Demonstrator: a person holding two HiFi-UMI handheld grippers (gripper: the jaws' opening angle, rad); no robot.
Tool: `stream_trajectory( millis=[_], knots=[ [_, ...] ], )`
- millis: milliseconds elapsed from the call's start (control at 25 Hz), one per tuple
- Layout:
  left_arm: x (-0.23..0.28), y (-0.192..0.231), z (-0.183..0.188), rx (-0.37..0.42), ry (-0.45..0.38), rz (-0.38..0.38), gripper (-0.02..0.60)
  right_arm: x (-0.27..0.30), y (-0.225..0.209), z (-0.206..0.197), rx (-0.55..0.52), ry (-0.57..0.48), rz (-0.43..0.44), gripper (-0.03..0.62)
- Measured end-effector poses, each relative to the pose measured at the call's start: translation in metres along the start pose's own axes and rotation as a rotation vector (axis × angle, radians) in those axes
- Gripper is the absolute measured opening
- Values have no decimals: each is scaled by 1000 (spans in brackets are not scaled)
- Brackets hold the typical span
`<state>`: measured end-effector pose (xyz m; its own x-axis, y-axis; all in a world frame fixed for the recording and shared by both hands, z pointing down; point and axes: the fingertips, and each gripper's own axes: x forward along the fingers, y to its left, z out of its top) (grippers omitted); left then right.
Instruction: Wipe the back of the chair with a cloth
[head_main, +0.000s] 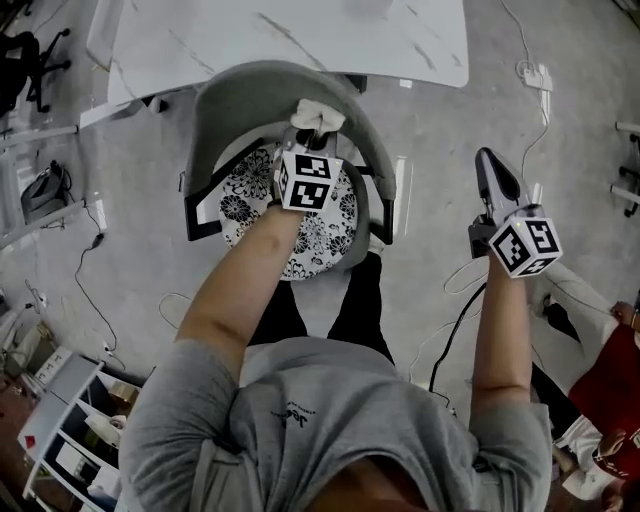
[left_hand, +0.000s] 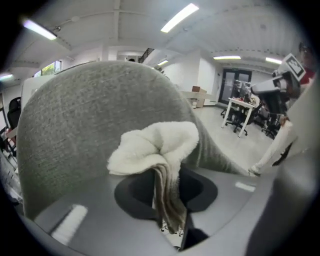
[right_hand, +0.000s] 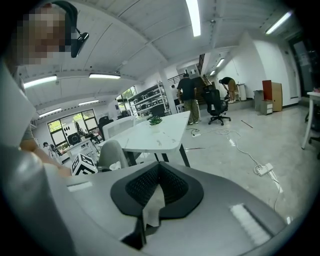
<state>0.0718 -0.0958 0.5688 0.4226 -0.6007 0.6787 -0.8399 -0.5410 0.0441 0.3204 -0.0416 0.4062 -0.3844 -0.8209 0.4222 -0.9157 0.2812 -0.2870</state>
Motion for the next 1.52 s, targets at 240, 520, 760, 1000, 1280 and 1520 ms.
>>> stream_trajectory(
  millis=[240,520,760,1000,1280,1520],
  knots=[
    [-6,-60,1,199,-10,-126,147,-1,8,-5,-16,20,8,0],
    [-45,-24,-26,-13,-34,-161,147,35,72,8,-62,26,77,0],
    [-107,138,-125,-304,31,150,147,78,135,16,-104,37,157,0],
    [-130,181,-175,-414,63,231,147,108,179,7,-118,64,211,0],
    [-108,200,-173,-532,92,233,147,107,178,9,-118,71,201,0],
    [-75,192,-142,-514,125,198,146,89,138,9,-86,56,156,0]
  ],
)
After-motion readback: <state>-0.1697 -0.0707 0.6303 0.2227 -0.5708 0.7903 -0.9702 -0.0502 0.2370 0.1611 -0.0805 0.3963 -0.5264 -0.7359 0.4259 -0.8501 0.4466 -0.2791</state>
